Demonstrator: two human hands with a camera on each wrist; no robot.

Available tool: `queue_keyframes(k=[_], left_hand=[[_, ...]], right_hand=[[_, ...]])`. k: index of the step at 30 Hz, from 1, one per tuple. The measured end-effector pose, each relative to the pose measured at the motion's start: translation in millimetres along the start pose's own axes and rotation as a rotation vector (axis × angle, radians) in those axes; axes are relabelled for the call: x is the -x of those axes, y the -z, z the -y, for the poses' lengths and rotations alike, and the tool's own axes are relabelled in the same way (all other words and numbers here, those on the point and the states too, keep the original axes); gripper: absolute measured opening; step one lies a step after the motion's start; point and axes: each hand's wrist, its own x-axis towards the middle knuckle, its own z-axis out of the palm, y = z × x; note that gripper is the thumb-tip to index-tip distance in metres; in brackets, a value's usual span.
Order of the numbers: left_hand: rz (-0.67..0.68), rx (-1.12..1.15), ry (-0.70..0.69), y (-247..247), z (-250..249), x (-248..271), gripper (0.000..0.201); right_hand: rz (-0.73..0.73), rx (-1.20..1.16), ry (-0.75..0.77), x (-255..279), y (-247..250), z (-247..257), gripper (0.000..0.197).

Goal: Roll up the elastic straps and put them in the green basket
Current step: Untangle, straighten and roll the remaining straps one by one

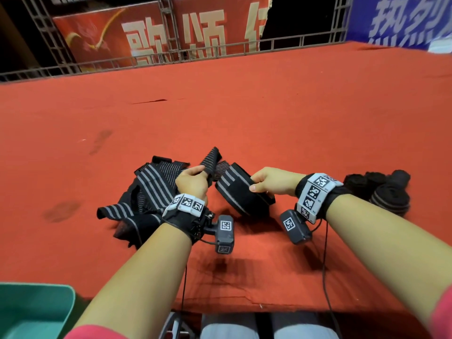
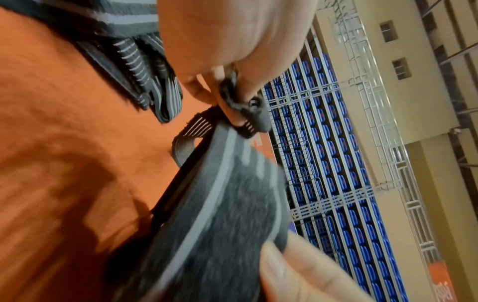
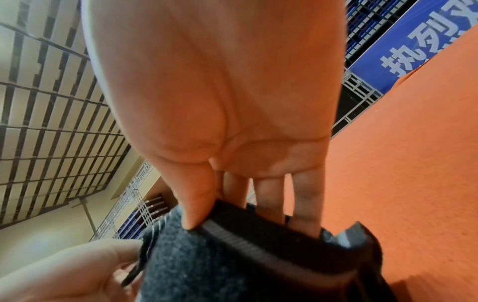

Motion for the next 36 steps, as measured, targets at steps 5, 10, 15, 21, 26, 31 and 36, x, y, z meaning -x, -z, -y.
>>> queue_keyframes(k=[5, 10, 15, 21, 26, 31, 36], left_hand=[[-0.130, 0.002, -0.033, 25.8, -13.2, -22.0, 0.015], [-0.101, -0.071, -0.057, 39.8, -25.3, -27.2, 0.042], [0.022, -0.408, 0.079, 44.3, -21.0, -23.5, 0.076], [0.106, -0.748, -0.116, 26.1, -52.6, 20.7, 0.075], [0.710, -0.762, -0.354, 9.6, -70.2, 46.9, 0.075], [0.960, -0.956, -0.409, -2.4, -68.8, 63.4, 0.059], [0.896, -1.050, -0.477, 2.6, -62.2, 67.9, 0.027]], right_hand=[[-0.107, 0.006, -0.072, 3.5, 9.6, -1.7, 0.019], [-0.197, -0.156, -0.011, 17.7, 12.3, 16.3, 0.014], [-0.157, -0.226, 0.054, 21.4, 13.1, 31.6, 0.034], [-0.154, -0.233, 0.092, 25.9, 12.4, 47.5, 0.034], [-0.124, -0.110, 0.097, 32.3, 10.3, 53.2, 0.027], [-0.074, 0.014, 0.110, 43.2, 7.0, 58.7, 0.011], [-0.060, 0.114, 0.110, 53.2, 11.5, 54.3, 0.016]])
